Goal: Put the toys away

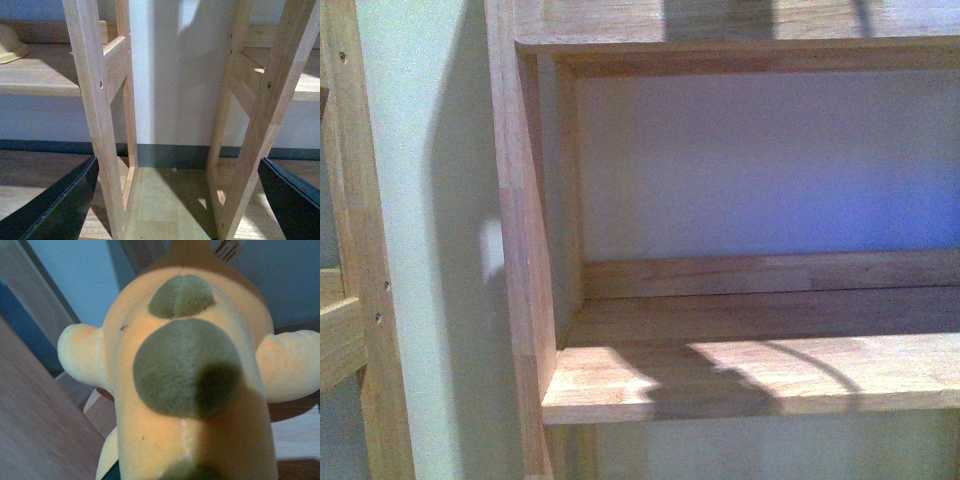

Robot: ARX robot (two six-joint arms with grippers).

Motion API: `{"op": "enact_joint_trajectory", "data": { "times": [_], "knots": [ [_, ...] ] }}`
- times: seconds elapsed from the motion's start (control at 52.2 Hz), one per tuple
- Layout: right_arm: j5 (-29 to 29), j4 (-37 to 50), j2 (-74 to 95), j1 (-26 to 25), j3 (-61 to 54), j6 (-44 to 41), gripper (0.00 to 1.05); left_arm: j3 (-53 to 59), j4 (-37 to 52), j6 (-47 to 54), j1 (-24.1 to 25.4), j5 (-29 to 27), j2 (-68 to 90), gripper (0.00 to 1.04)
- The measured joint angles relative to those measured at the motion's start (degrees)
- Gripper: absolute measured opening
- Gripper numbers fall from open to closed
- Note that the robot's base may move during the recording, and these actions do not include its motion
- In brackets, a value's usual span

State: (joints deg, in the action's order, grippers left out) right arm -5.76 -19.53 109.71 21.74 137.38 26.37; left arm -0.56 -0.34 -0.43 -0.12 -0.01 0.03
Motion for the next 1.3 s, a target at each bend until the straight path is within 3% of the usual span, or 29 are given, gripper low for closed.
{"op": "enact_joint_trajectory", "data": {
  "times": [0.574, 0.919, 1.206, 1.302],
  "knots": [
    [-0.74, 2.99, 1.86, -1.05, 1.07, 4.28, 0.2, 0.0, 0.02, 0.0, 0.0, 0.0, 0.0, 0.99],
    [-0.5, 3.43, 2.99, -2.14, 3.48, 5.11, 0.67, 0.0, 0.0, 0.0, 0.0, 0.02, 0.0, 0.99],
    [0.68, 8.15, -3.32, -2.27, -4.74, 4.37, 1.04, 0.0, 0.0, 0.0, 0.0, 0.02, 0.0, 0.99],
    [-0.92, 13.09, -9.73, -3.39, -12.59, 4.07, 1.04, 0.0, 0.0, -0.02, 0.0, 0.02, 0.0, 0.99]
  ]
}}
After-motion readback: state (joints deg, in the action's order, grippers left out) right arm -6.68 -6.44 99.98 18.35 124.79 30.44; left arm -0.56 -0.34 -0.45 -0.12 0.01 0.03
